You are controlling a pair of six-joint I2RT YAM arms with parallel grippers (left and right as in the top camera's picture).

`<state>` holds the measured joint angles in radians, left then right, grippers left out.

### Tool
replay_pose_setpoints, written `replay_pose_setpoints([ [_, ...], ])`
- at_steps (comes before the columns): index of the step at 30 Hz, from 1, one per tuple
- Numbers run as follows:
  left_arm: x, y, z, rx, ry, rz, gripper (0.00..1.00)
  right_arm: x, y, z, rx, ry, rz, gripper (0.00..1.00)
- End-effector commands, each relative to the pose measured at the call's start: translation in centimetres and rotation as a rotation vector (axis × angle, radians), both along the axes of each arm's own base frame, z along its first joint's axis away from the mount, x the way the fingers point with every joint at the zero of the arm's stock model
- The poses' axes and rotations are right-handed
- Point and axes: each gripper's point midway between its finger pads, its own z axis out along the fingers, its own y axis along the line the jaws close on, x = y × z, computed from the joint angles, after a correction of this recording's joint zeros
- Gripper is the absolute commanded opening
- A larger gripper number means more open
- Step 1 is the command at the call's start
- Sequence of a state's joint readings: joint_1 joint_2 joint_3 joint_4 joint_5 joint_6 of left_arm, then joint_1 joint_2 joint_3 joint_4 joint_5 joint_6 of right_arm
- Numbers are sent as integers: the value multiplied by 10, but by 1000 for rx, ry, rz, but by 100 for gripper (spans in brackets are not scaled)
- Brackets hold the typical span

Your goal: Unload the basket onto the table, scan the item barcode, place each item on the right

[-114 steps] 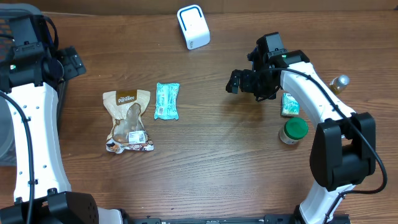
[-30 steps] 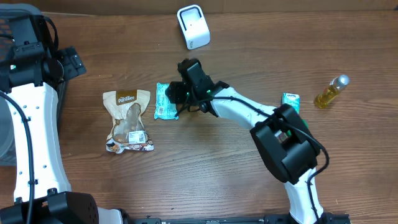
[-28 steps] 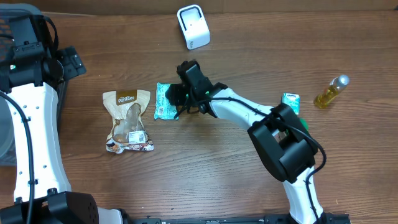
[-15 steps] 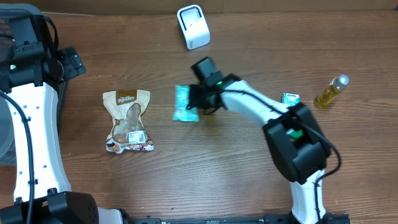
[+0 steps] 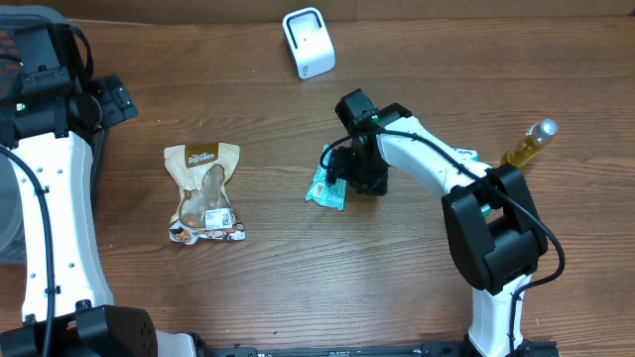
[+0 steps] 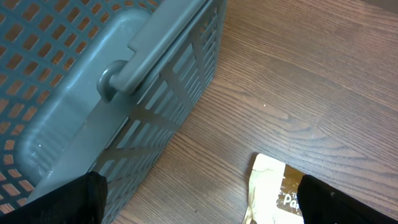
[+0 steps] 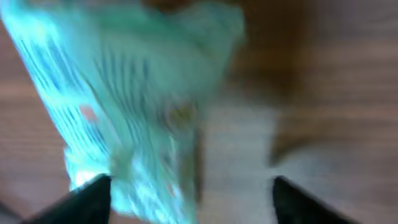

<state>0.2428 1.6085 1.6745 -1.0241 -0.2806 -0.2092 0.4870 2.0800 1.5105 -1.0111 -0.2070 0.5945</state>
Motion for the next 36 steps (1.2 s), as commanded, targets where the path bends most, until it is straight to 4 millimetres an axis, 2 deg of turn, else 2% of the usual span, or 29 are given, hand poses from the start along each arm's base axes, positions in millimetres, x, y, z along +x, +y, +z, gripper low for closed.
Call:
replay_pose_setpoints([
  [1, 1, 2, 5, 4, -12, 2, 100, 20, -6, 30, 48, -42, -12, 83],
  [6, 1, 2, 5, 4, -12, 2, 100, 11, -24, 33, 23, 7, 35, 83],
  [7, 1, 2, 5, 4, -12, 2, 100, 4, -27, 33, 15, 24, 83, 83],
  [13, 1, 2, 5, 4, -12, 2, 100, -18, -45, 34, -59, 108, 121, 70],
  [15, 1, 2, 5, 4, -12, 2, 100, -20, -45, 34, -62, 113, 121, 62],
  [19, 1, 2, 5, 4, -13, 2, 99, -20, -43, 33, -62, 112, 126, 33],
  [20, 1, 2, 5, 4, -12, 2, 100, -21, -42, 33, -62, 112, 129, 31],
  [28, 1, 2, 5, 4, -12, 2, 100, -27, -27, 34, -37, 113, 162, 33],
  [36, 1, 2, 5, 4, -13, 2, 100, -33, 3, 34, -10, 71, 237, 38],
])
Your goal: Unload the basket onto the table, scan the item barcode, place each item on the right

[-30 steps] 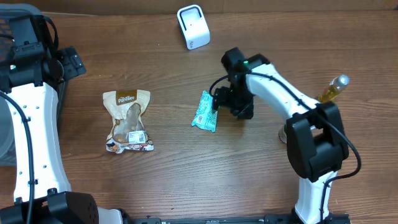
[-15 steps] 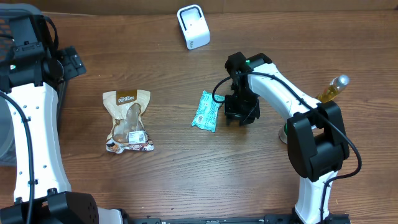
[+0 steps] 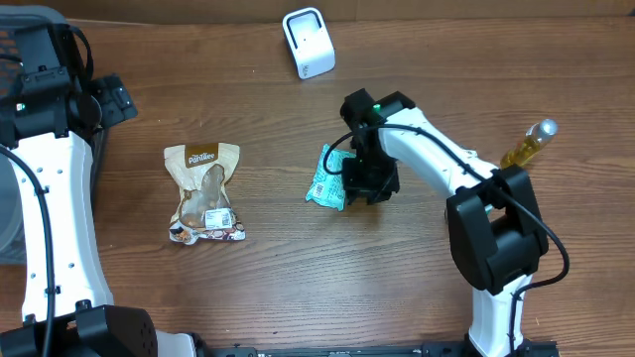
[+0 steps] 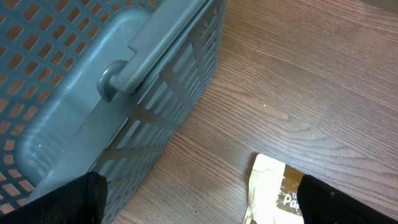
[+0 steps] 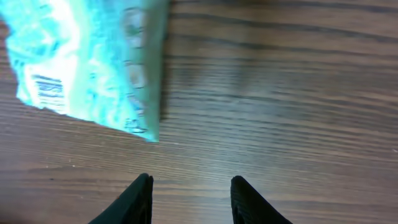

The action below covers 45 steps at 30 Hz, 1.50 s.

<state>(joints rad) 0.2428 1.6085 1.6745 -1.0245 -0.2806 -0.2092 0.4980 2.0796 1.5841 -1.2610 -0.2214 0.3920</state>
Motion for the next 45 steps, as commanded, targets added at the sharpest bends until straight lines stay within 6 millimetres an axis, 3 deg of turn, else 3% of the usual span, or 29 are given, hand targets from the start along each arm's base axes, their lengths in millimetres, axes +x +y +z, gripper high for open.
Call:
replay_pose_setpoints([
  [1, 1, 2, 5, 4, -13, 2, 99, 2, 17, 13, 39, -52, 33, 38],
  [7, 1, 2, 5, 4, -13, 2, 100, 3, 50, 15, 122, -97, 82, 37],
  [10, 1, 2, 5, 4, -13, 2, 100, 5, 53, 16, 130, -112, 87, 35],
  [17, 1, 2, 5, 4, -13, 2, 99, 0, 38, 20, 126, -47, 57, 36],
  [20, 1, 2, 5, 4, -13, 2, 100, 9, 16, 15, 18, -87, 56, 35],
  [21, 1, 2, 5, 4, -13, 2, 100, 11, 12, 14, -3, -99, 57, 33],
  [25, 1, 2, 5, 4, -13, 2, 100, 20, -5, 6, -117, -152, 10, 6],
  [29, 1, 2, 5, 4, -13, 2, 100, 9, 1, -12, -126, -144, -6, 4],
  [31, 1, 2, 5, 4, -13, 2, 100, 5, 14, -15, -85, -138, -13, 4],
  [35, 1, 2, 5, 4, -13, 2, 100, 2, 63, -15, 98, -161, 26, 6],
  [39, 1, 2, 5, 4, -13, 2, 100, 9, 116, -7, 224, -291, 107, 13],
  [45, 1, 2, 5, 4, -13, 2, 100, 13, 146, 7, 294, -367, 160, 15],
])
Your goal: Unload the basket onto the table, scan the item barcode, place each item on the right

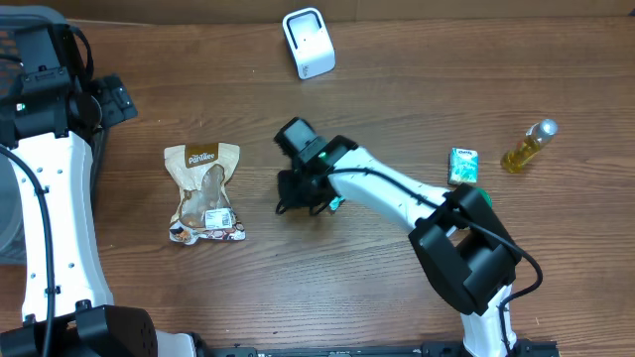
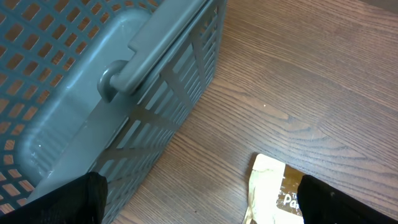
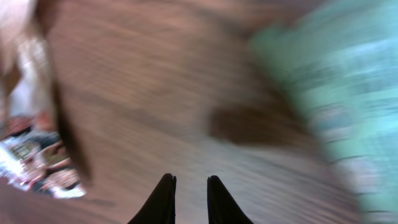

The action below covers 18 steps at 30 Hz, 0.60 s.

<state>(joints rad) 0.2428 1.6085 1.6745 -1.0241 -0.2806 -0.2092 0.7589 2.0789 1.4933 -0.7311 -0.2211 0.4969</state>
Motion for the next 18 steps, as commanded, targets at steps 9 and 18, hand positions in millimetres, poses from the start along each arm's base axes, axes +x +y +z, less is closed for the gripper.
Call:
replay_pose_setpoints([
  [9, 1, 2, 5, 4, -13, 2, 100, 82, -36, 63, 65, -137, -114, 16],
  [18, 1, 2, 5, 4, -12, 2, 99, 57, -73, 28, -82, 2, -74, 15],
])
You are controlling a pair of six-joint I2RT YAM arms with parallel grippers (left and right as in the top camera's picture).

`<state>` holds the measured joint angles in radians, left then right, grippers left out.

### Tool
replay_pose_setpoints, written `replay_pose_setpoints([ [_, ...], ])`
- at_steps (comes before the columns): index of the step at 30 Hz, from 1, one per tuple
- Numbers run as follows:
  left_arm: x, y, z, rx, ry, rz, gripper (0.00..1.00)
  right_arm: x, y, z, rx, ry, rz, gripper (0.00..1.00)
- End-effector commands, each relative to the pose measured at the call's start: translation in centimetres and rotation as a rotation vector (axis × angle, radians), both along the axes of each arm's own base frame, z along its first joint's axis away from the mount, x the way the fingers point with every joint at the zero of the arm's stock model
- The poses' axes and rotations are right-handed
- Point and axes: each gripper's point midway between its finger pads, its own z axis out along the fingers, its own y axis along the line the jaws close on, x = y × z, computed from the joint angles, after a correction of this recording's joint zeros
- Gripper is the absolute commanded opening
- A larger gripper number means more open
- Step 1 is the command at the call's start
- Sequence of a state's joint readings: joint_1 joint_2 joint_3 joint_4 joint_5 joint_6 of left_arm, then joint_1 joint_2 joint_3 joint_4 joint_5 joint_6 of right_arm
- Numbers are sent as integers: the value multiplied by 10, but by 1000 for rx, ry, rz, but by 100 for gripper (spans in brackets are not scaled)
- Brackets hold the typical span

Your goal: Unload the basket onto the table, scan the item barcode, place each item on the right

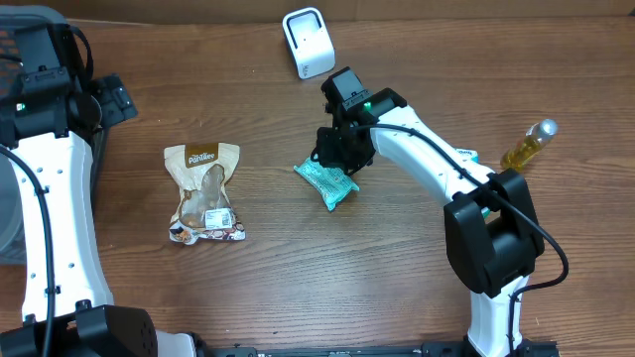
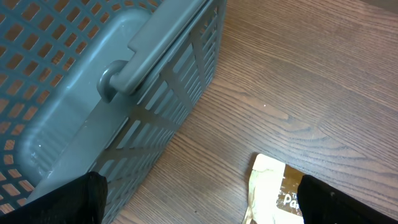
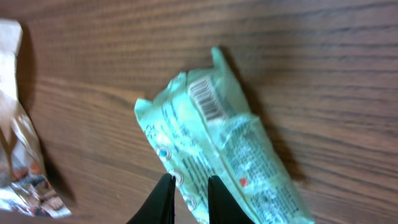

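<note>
A teal packet (image 1: pixel 327 182) lies on the wooden table, its barcode (image 3: pixel 204 99) facing up in the right wrist view. My right gripper (image 1: pixel 335 159) hangs over the packet's edge nearest the scanner. Its fingers (image 3: pixel 165 198) are shut, with only a narrow slit between them. I cannot tell whether they touch the packet (image 3: pixel 217 149). The white scanner (image 1: pixel 309 42) stands at the back of the table. My left gripper (image 2: pixel 202 200) is open at the far left, between a grey basket (image 2: pixel 93 81) and a brown snack bag (image 2: pixel 273 186).
The brown snack bag (image 1: pixel 203 191) lies left of the packet. A yellow bottle (image 1: pixel 530 142) lies at the right. A small green box (image 1: pixel 469 155) sits mostly hidden behind the right arm.
My right gripper was at the packet's left side, covering most of it, and is now up and to the right, behind it. The packet lies turned with its barcode showing. The left arm has not moved.
The right gripper was wide open at the teal packet's right edge. Then it was narrower, beside the packet. Then it was shut at the packet's left, near the brown bag. Now it is shut behind the turned packet. The left arm stayed still.
</note>
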<state>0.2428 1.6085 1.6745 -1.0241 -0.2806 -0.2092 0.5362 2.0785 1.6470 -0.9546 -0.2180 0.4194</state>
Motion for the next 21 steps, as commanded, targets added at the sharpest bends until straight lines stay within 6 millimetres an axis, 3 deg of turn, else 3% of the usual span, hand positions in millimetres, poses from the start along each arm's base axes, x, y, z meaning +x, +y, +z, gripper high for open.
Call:
replay_pose_setpoints([
  [1, 1, 2, 5, 4, -12, 2, 99, -9, 8, -8, -46, -22, 85, 15],
  [7, 1, 2, 5, 4, -13, 2, 100, -21, 7, -33, -206, -37, 128, 15],
  [11, 1, 2, 5, 4, -13, 2, 100, -26, 6, -52, -235, -2, 136, 11],
  [15, 1, 2, 5, 4, -13, 2, 99, -32, 9, -60, -227, 30, 146, 13],
  [17, 1, 2, 5, 4, -13, 2, 100, -27, 12, -55, -216, 13, 144, 26],
  [18, 1, 2, 5, 4, -12, 2, 100, -23, 13, -49, -209, 3, 139, 27],
  [21, 1, 2, 5, 4, -12, 2, 100, 2, 19, -4, -173, -54, 117, 35],
])
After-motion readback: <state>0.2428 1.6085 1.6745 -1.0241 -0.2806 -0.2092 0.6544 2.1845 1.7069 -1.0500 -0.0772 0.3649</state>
